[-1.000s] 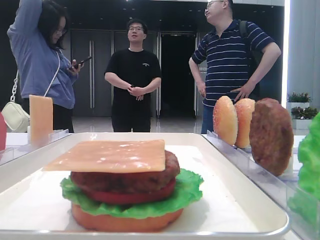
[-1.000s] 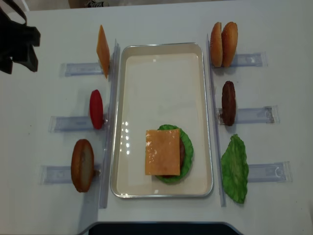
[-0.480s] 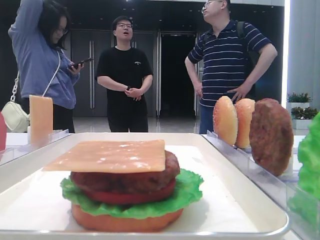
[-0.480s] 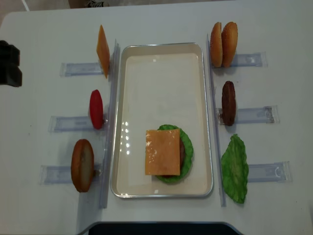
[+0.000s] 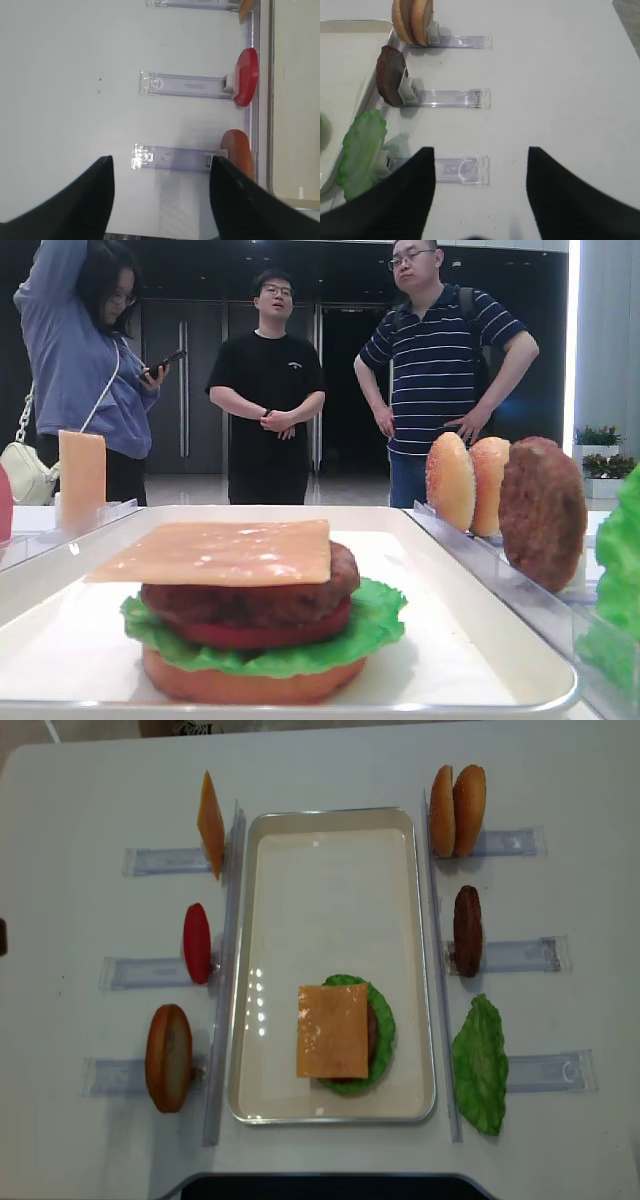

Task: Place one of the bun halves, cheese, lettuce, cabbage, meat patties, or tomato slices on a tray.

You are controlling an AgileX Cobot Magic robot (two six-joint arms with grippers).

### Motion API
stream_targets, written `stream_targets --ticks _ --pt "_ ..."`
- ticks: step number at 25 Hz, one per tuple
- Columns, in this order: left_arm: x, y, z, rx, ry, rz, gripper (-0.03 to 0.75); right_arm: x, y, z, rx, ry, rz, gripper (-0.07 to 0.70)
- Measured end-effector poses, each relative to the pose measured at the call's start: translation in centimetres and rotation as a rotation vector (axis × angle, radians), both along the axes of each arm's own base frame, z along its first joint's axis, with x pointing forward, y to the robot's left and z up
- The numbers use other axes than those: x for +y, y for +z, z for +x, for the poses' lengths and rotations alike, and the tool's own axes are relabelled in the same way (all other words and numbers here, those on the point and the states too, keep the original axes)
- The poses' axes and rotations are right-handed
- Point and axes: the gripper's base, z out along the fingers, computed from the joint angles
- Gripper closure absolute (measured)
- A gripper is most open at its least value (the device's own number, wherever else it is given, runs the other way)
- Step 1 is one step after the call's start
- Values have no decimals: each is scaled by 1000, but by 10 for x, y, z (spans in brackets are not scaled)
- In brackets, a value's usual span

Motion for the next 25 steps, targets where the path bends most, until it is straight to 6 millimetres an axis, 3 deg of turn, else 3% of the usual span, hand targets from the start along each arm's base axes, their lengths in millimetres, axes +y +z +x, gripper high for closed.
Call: stream_targets --ticks 25 --pt "2 -66 -94 -115 -20 12 251 0 0 0 0 0 0 215"
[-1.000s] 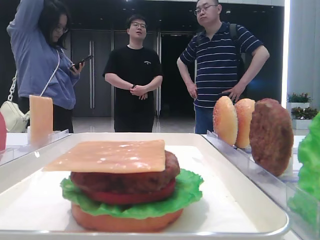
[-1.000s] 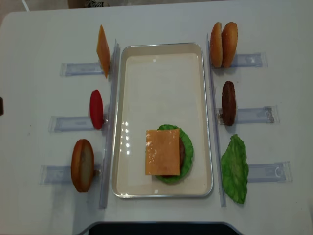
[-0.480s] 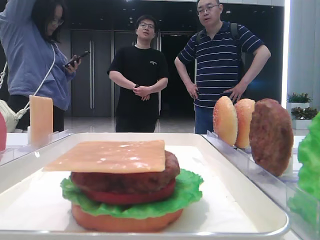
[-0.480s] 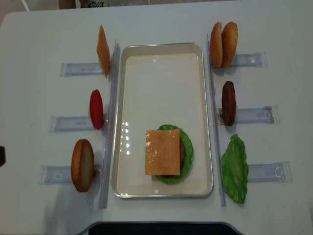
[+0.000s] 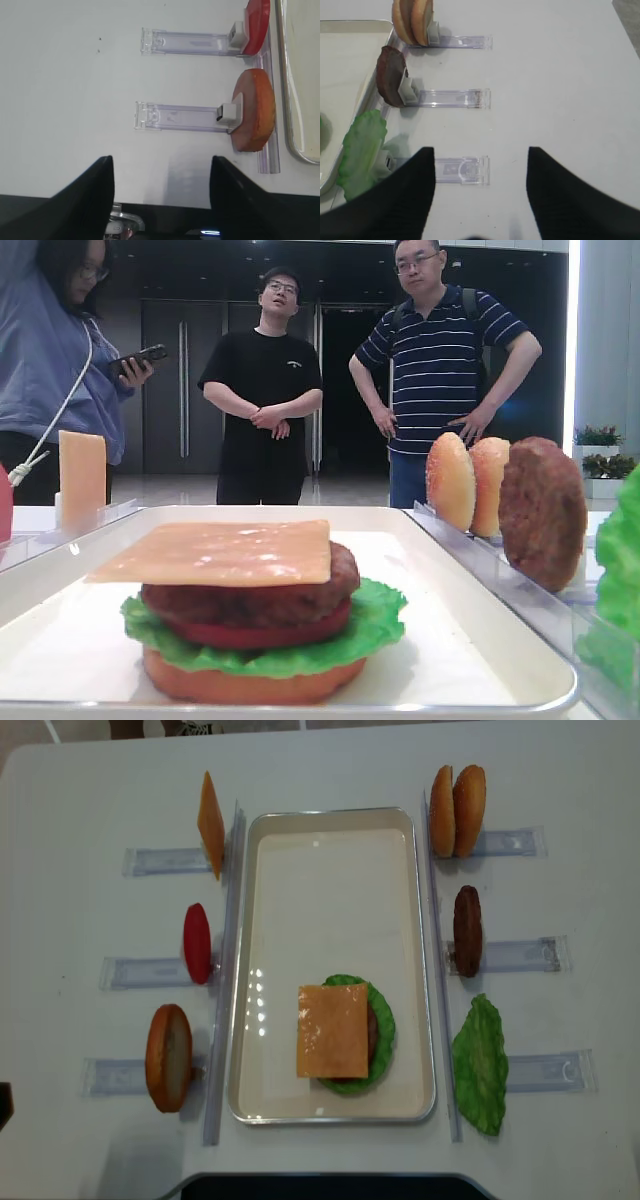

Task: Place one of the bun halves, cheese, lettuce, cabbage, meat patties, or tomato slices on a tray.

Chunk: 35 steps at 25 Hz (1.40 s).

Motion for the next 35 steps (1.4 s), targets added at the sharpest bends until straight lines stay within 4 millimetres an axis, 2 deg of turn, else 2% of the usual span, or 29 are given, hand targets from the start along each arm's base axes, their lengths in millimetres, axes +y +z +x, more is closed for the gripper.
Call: stream_targets --ticks 12,19,26,35 --pt "-1 -9 -32 -201 -47 16 251 0 0 0 0 0 0 215" --pt "-1 -24 -35 -216 -50 16 251 0 0 0 0 0 0 215" --pt "-1 -21 -34 -288 -54 18 251 0 0 0 0 0 0 215" --pt "-1 -20 -33 -296 -59 23 251 0 0 0 0 0 0 215"
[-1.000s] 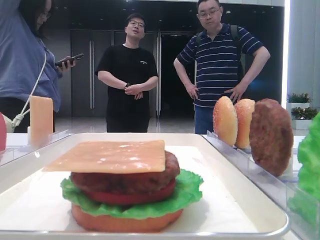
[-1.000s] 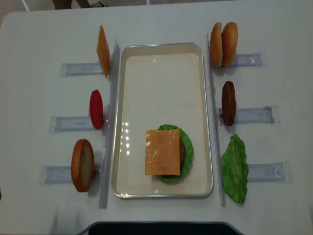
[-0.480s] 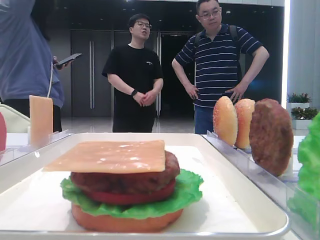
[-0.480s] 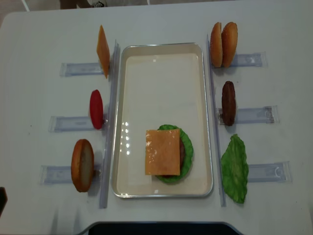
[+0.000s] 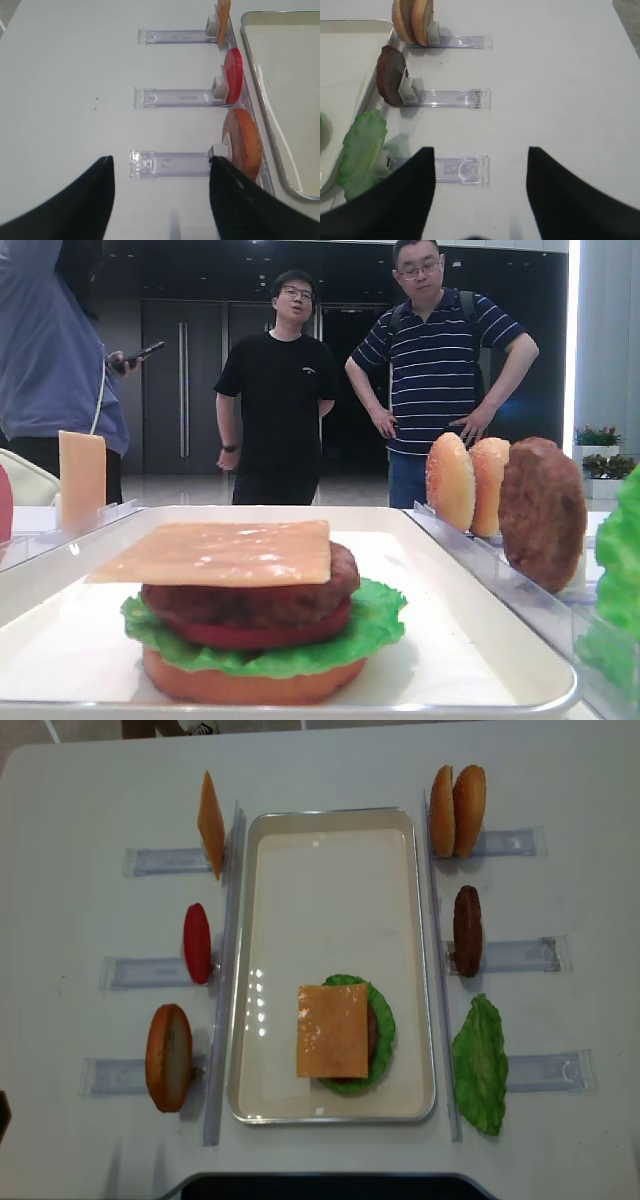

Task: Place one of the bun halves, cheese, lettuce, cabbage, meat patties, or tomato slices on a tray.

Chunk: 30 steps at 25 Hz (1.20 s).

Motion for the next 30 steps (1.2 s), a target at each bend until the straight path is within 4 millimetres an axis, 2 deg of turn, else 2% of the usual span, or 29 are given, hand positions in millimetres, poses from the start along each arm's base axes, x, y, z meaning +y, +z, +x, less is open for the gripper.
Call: stream_targets --ticks 8,18,30 --pt "0 -6 -8 -70 -4 3 251 0 0 0 1 0 0 215" --pt "0 -15 -5 -36 -23 34 251 0 0 0 1 0 0 215" --pt "0 -16 -5 -33 -25 37 252 0 0 0 1 0 0 215"
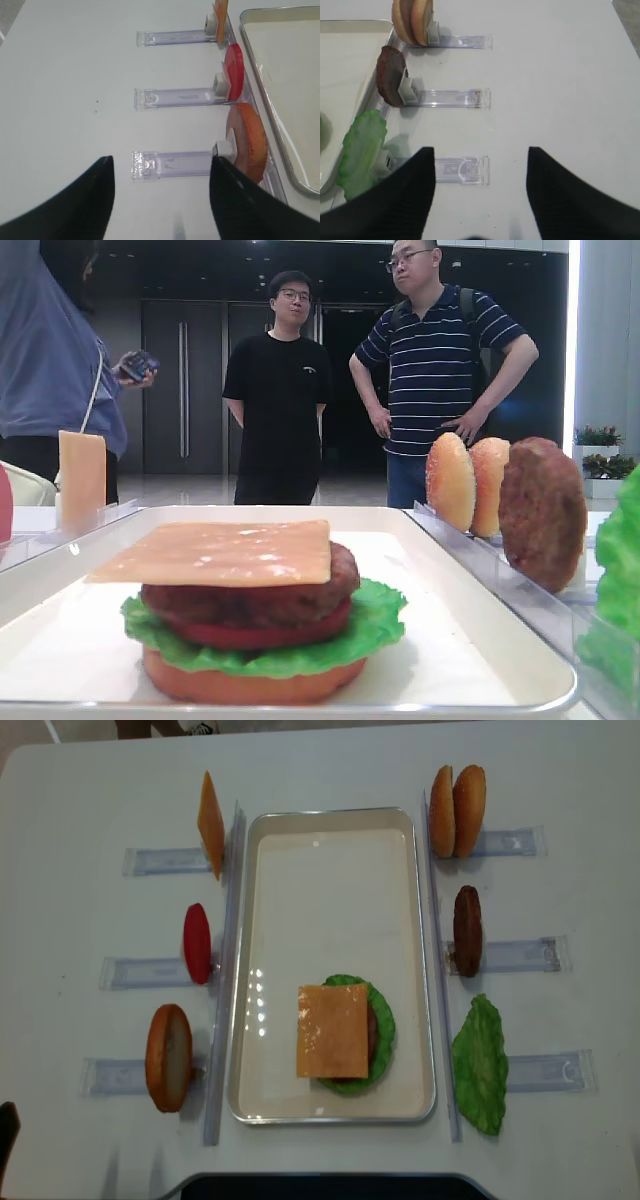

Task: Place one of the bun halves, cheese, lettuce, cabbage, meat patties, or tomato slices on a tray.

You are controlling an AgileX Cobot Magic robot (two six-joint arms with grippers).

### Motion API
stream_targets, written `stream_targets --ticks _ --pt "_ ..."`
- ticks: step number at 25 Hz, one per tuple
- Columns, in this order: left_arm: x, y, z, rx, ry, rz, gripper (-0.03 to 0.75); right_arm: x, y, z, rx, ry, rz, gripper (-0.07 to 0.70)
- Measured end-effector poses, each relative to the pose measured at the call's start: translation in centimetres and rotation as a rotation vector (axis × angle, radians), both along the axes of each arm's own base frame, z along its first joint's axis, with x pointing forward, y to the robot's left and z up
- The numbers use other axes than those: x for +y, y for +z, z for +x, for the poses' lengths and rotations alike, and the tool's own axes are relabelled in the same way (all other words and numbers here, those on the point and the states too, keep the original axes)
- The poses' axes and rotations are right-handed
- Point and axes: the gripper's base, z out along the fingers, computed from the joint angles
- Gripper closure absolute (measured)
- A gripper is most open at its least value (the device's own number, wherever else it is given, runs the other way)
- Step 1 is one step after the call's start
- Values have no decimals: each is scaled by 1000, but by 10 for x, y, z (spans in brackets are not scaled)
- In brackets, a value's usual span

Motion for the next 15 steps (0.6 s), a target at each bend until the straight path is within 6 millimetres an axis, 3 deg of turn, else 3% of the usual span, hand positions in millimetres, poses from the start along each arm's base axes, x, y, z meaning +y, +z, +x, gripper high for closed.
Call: stream_targets --ticks 15 --pt "0 0 0 0 0 1 252 0 0 0 0 0 0 215"
